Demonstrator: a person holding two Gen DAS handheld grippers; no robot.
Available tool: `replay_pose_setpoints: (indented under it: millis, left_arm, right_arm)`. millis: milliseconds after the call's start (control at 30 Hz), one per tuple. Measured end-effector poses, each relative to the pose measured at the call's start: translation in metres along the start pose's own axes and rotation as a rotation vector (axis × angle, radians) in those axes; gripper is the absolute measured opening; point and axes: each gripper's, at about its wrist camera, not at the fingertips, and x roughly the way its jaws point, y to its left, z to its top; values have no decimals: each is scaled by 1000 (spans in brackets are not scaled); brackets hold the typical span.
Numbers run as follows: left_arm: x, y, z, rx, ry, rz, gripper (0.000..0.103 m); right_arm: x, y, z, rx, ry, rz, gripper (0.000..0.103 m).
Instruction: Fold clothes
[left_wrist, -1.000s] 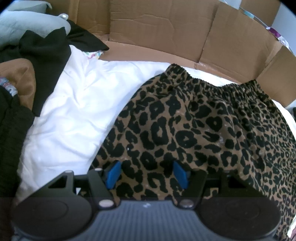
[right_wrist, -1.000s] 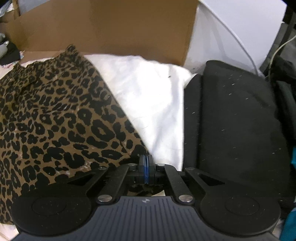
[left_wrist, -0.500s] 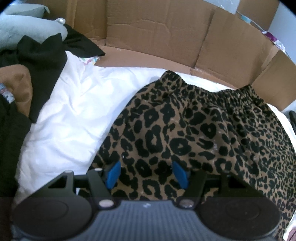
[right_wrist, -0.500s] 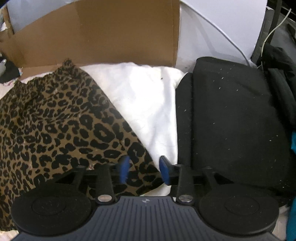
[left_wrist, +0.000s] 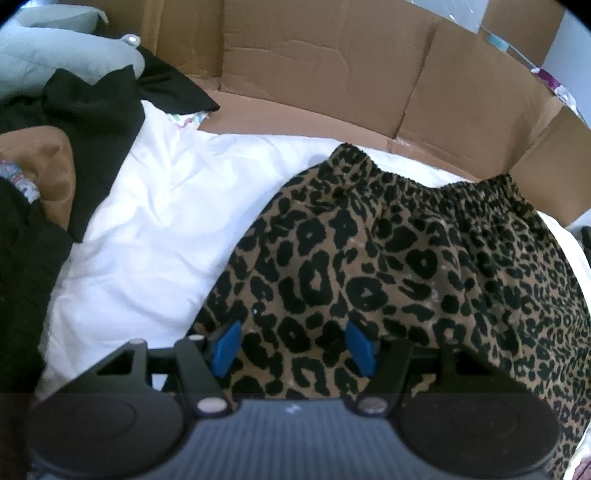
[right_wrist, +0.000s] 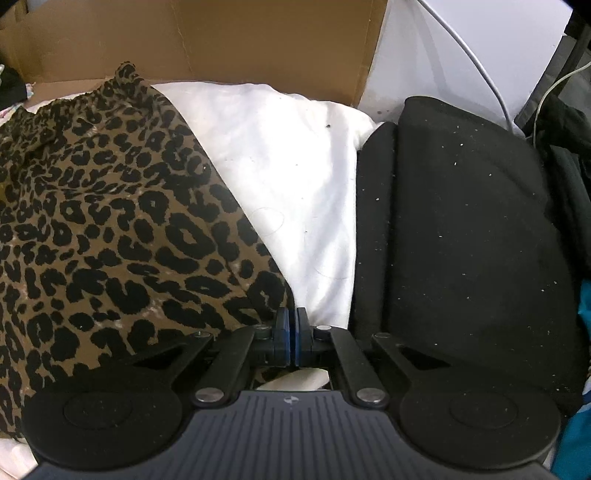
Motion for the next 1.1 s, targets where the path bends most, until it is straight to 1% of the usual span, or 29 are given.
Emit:
replay_pose_setpoints:
  millis: [133, 200, 233, 267, 333, 400, 433, 467, 600, 733, 800, 867, 933, 1000, 1067, 1100]
  left_arm:
    - [-1, -4, 5, 29, -11, -1, 66]
    - [0, -8, 8, 46, -15, -4, 66]
    - [0, -10, 10, 53, -19, -6, 65]
    - [1, -13, 12, 58, -24, -9, 65]
    - [2, -17, 16, 64, -35, -15, 65]
    - [5, -20, 21, 59, -47, -24, 65]
    - [6, -21, 24, 55, -52, -31, 65]
    - [8, -22, 26, 54, -55, -35, 65]
    - [22, -24, 34, 69, -51, -37, 65]
    - [45, -16, 36, 63, 1, 15, 63]
    - [51, -15, 34, 82, 7, 22, 62]
    - [47, -15, 36, 82, 0, 16, 62]
    - [42, -15, 38, 77, -11, 6, 59]
    - [36, -15, 41, 71, -21, -4, 59]
    - [30, -15, 43, 66, -32, -13, 59]
    - [27, -15, 45, 63, -38, -18, 59]
  right_arm:
    - [-8, 1, 6, 14, -2, -21, 1]
    - [-17, 1, 9, 32, -35, -16, 2]
    - [-22, 2, 10, 37, -55, -15, 5]
    - [-26, 3, 12, 42, -70, -12, 6]
    - [-30, 6, 16, 53, -97, 32, 7]
    - [-35, 9, 20, 65, -123, 80, 19]
    - [-35, 12, 23, 61, -125, 97, 31]
    - [-35, 16, 27, 57, -130, 108, 36]
    - [-29, 31, 38, 49, -146, 132, 36]
    - [-18, 45, 47, 45, -126, 165, 36]
    - [-12, 51, 48, 42, -114, 178, 36]
    - [-2, 56, 50, 35, -94, 182, 36]
    - [10, 59, 51, 21, -60, 152, 36]
    - [16, 61, 51, 5, -50, 79, 36]
    - [14, 59, 54, 10, -56, 59, 36]
    - [12, 59, 56, 16, -61, 67, 36]
